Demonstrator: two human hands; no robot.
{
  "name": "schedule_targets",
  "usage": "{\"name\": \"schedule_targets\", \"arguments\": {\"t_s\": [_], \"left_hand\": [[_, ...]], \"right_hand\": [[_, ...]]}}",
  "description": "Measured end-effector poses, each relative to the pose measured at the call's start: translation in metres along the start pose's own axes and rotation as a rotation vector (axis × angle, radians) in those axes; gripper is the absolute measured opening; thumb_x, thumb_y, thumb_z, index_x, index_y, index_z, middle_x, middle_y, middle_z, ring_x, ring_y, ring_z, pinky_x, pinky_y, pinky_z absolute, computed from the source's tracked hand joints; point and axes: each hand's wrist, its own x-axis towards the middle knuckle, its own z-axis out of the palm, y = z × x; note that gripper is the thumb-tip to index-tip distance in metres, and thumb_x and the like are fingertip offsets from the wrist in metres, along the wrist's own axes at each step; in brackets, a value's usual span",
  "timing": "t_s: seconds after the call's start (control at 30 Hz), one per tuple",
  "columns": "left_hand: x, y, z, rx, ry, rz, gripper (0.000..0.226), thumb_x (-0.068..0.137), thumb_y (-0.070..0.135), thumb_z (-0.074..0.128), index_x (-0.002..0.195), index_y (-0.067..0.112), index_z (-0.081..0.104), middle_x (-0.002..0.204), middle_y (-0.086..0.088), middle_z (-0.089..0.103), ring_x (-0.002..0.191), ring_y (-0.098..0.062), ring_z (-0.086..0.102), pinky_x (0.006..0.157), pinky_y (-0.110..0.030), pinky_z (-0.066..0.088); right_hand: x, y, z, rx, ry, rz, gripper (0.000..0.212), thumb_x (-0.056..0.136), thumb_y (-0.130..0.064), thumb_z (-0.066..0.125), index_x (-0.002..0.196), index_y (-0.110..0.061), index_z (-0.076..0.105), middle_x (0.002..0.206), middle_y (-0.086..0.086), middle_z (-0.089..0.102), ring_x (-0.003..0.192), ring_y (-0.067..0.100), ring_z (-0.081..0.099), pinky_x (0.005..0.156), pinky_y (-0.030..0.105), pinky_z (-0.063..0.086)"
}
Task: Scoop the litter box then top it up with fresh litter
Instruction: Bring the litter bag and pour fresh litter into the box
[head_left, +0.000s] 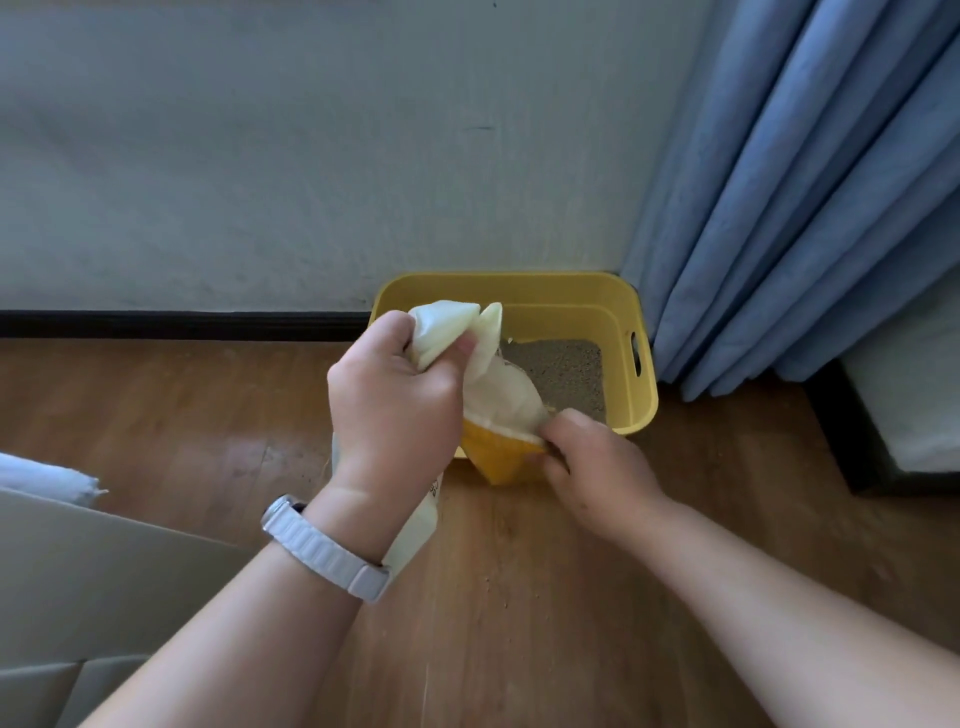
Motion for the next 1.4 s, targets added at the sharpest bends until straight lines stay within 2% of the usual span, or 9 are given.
{"name": "schedule_targets", "arguments": {"t_s": [0.1, 0.23, 0.43, 0.53, 0.67, 0.73, 0.9, 1.2, 1.4], "left_hand": [[0.005, -0.004, -0.007, 0.068, 0.025, 0.034, 0.046, 0.083, 0.030, 0.074, 0.062, 0.010, 0.039, 0.054, 0.005, 0.039, 0.051, -0.012, 0.038, 0.047, -0.027, 0.035], [0.016, -0.029, -0.018, 0.449, -0.024, 0.426, 0.036, 0.079, 0.016, 0.065, 0.071, 0.019, 0.029, 0.061, 0.002, 0.042, 0.057, -0.031, 0.045, 0.057, -0.031, 0.030], [0.020, -0.056, -0.013, 0.642, -0.203, 0.452, 0.019, 0.070, 0.001, 0.066, 0.078, 0.013, 0.055, 0.076, -0.001, 0.065, 0.076, -0.031, 0.060, 0.072, -0.037, 0.030], [0.014, -0.056, -0.008, 0.581, -0.314, 0.476, 0.020, 0.086, 0.029, 0.064, 0.096, 0.013, 0.057, 0.097, -0.001, 0.068, 0.089, -0.029, 0.063, 0.079, -0.039, 0.035], [0.004, -0.052, -0.002, 0.607, -0.508, 0.436, 0.078, 0.073, 0.079, 0.045, 0.115, 0.013, 0.049, 0.121, -0.002, 0.060, 0.109, -0.024, 0.056, 0.091, -0.041, 0.037], [0.000, -0.050, 0.003, 0.653, -0.453, 0.487, 0.087, 0.063, 0.083, 0.053, 0.110, 0.010, 0.051, 0.113, -0.004, 0.063, 0.101, -0.026, 0.060, 0.086, -0.042, 0.040], [0.002, -0.052, 0.013, 0.652, -0.248, 0.590, 0.049, 0.076, 0.058, 0.067, 0.086, 0.010, 0.056, 0.076, -0.002, 0.064, 0.070, -0.026, 0.063, 0.074, -0.038, 0.030], [0.001, -0.043, 0.033, 0.510, -0.308, 0.581, 0.027, 0.082, 0.038, 0.050, 0.065, 0.020, 0.039, 0.052, 0.006, 0.050, 0.046, -0.025, 0.051, 0.063, -0.030, 0.033], [0.004, -0.020, 0.048, 0.397, -0.370, 0.436, 0.036, 0.077, 0.029, 0.066, 0.059, 0.020, 0.036, 0.048, 0.008, 0.041, 0.043, -0.022, 0.041, 0.051, -0.028, 0.029]], "right_hand": [[0.001, -0.002, 0.001, 0.014, 0.065, -0.074, 0.014, 0.096, -0.028, 0.051, 0.091, -0.017, 0.059, 0.085, -0.005, 0.052, 0.085, 0.021, 0.053, 0.066, 0.039, 0.047], [0.006, 0.002, -0.008, 0.025, 0.149, -0.093, 0.020, 0.095, -0.026, 0.050, 0.081, -0.016, 0.061, 0.079, -0.005, 0.053, 0.076, 0.020, 0.053, 0.061, 0.039, 0.047], [0.007, -0.005, -0.041, 0.165, 0.308, -0.189, 0.021, 0.093, -0.025, 0.054, 0.076, -0.016, 0.062, 0.074, -0.006, 0.055, 0.069, 0.017, 0.052, 0.058, 0.039, 0.047], [0.005, -0.009, -0.056, 0.186, 0.292, -0.251, 0.024, 0.092, -0.028, 0.053, 0.075, -0.014, 0.061, 0.073, -0.004, 0.055, 0.069, 0.017, 0.053, 0.059, 0.040, 0.047], [0.004, -0.004, -0.062, 0.200, 0.251, -0.238, 0.025, 0.094, -0.027, 0.056, 0.073, -0.014, 0.060, 0.072, -0.003, 0.054, 0.069, 0.018, 0.052, 0.060, 0.043, 0.047], [0.003, -0.004, -0.060, 0.225, 0.232, -0.216, 0.023, 0.094, -0.024, 0.059, 0.073, -0.014, 0.060, 0.072, -0.003, 0.055, 0.070, 0.017, 0.053, 0.061, 0.042, 0.047], [0.002, -0.008, -0.057, 0.280, 0.221, -0.184, 0.024, 0.094, -0.025, 0.060, 0.072, -0.015, 0.059, 0.072, -0.005, 0.056, 0.070, 0.014, 0.052, 0.062, 0.039, 0.046], [-0.009, 0.014, -0.064, 0.101, 0.126, -0.072, 0.029, 0.094, -0.046, 0.050, 0.073, -0.026, 0.048, 0.074, -0.010, 0.050, 0.069, 0.009, 0.048, 0.058, 0.035, 0.042], [-0.039, 0.069, -0.074, 0.094, 0.065, 0.104, 0.021, 0.089, -0.052, 0.055, 0.091, -0.031, 0.057, 0.088, -0.015, 0.053, 0.081, 0.006, 0.051, 0.068, 0.033, 0.047]]}}
